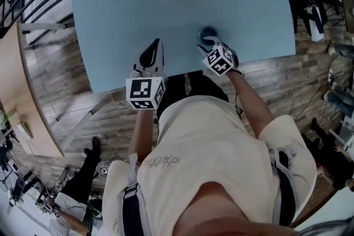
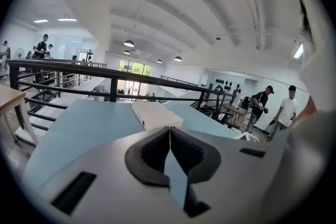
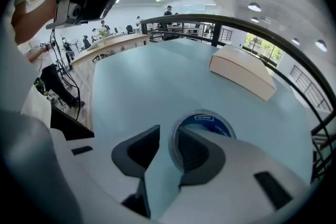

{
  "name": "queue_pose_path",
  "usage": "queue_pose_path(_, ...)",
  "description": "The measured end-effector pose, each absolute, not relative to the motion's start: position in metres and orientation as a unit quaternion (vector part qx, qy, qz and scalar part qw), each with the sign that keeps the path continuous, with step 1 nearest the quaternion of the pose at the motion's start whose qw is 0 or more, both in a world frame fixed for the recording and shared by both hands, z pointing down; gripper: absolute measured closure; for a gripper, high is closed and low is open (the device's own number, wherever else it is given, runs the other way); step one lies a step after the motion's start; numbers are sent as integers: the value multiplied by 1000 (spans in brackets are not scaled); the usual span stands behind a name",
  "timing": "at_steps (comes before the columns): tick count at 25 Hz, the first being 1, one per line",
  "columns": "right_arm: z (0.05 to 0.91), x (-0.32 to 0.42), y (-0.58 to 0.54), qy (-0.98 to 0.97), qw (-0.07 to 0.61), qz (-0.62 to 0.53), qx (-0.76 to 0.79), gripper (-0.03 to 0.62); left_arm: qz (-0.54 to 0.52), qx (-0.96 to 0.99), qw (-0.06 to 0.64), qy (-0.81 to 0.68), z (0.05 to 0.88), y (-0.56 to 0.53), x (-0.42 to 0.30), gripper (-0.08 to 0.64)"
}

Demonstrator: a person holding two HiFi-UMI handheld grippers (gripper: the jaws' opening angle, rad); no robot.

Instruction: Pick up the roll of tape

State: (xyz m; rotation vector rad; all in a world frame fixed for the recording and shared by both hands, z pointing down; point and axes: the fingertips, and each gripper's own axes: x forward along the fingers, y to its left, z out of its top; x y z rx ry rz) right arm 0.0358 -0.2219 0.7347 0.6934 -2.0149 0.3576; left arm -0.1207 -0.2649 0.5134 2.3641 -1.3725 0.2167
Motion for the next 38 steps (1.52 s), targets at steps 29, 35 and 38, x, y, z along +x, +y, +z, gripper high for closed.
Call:
queue_pose_path(29, 738, 45, -224, -802, 488, 162, 303, 538, 78, 848, 201, -484, 512, -262, -133, 538)
queue_pose_path(35, 722, 54, -230, -807, 466, 165, 322, 538, 79, 851, 198, -479, 507, -266, -124, 538)
queue_pose_path(38, 709, 57, -234, -811, 451, 162, 334, 538, 80, 854, 194, -475, 505, -268, -120, 538)
